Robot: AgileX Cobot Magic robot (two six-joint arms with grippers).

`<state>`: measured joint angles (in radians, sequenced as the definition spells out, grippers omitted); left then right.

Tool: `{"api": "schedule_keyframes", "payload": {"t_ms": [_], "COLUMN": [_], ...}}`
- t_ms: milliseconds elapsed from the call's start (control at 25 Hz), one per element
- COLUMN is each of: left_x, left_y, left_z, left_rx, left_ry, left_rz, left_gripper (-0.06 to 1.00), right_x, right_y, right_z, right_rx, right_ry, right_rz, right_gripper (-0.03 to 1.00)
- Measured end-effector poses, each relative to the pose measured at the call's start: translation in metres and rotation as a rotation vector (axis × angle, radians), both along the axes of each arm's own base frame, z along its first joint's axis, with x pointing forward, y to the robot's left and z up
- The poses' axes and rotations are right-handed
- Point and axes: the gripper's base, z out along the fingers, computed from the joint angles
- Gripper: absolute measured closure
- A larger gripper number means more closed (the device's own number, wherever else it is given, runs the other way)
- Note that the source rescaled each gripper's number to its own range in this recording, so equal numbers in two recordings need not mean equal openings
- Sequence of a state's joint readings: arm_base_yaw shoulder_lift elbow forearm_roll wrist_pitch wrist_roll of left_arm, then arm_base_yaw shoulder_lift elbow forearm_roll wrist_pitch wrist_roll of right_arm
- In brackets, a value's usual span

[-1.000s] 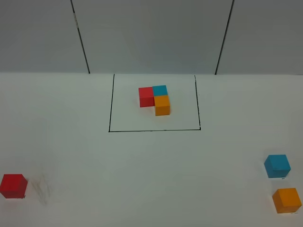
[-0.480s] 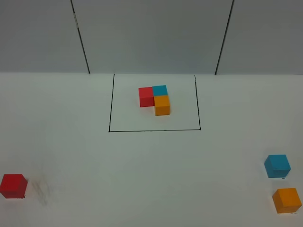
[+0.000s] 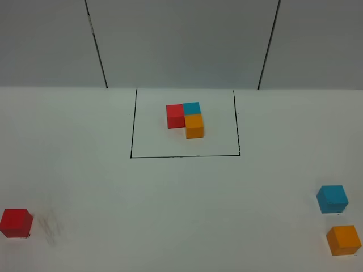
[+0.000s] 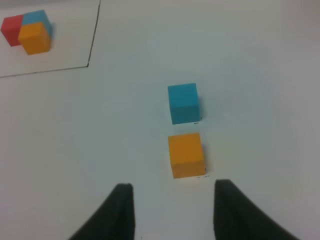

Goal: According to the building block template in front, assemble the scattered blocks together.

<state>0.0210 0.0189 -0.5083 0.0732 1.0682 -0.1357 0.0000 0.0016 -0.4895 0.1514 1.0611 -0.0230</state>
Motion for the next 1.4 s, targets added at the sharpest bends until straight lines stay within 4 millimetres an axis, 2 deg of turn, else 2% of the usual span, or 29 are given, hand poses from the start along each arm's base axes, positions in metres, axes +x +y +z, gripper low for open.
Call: {"api": "schedule_keyframes", "payload": {"t_ms": [320, 520, 640, 840, 1040, 1200, 1400], "left_x": [0.000, 0.006, 0.016, 0.045, 0.082, 0.112, 0.147], "left_y": [0.000, 0.000, 0.000, 0.001, 0.003, 0.008, 0.011], "left_z": [0.002, 0.022, 0.037, 0.058, 0.068, 0.067, 0.052], "left_rx": [0.029, 0.037, 0.037, 0.037, 0.054, 0.107, 0.135], "left_ry": [-0.007, -0.014, 0.015, 0.106, 0.219, 0.318, 0.447], "left_rz": [-0.016, -0.020, -0.021, -0.025, -0.020, -0.001, -0.001], "left_gripper": [-0.06, -0.06, -0.06, -0.06, -0.06, -0.06, -0.06], "right_x": [0.000, 0.000, 0.000, 0.000, 0.000, 0.000, 0.000], "right_y": [0.000, 0.000, 0.000, 0.000, 0.000, 0.000, 0.000], "right_z": [0.000, 0.000, 0.000, 0.000, 0.000, 0.000, 0.000], "right_rx": [0.000, 0.000, 0.000, 0.000, 0.000, 0.000, 0.000], "right_ry": [0.000, 0.000, 0.000, 0.000, 0.000, 0.000, 0.000], "right_rz": [0.000, 0.000, 0.000, 0.000, 0.000, 0.000, 0.000], "right_gripper": [0.97, 0.97, 0.97, 0.97, 0.97, 0.97, 0.97]}}
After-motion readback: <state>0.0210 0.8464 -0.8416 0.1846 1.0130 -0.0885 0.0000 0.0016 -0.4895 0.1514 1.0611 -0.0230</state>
